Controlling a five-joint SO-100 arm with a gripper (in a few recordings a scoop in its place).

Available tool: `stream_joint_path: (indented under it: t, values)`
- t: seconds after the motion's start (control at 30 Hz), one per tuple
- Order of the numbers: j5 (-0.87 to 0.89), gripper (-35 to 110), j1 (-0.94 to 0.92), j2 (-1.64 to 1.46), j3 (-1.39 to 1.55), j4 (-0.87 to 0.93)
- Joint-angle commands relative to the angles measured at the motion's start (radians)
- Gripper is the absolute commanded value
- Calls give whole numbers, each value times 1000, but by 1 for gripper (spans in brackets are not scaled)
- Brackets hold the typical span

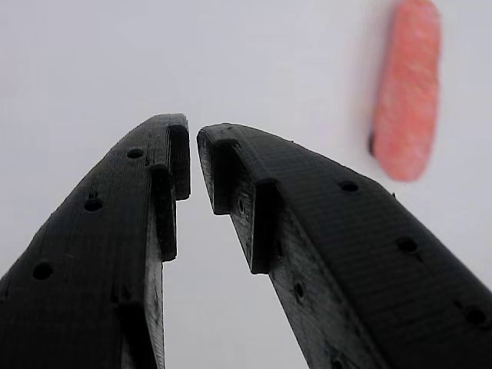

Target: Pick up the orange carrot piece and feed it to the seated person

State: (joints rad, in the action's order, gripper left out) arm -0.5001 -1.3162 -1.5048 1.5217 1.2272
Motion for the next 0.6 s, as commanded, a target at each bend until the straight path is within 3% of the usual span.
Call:
stream_joint_path:
  t: [0.0, 0.57]
  values:
    - [-58, -3, -78, -14, -103, 11]
    - [-140, -3, -201, 164, -295, 11]
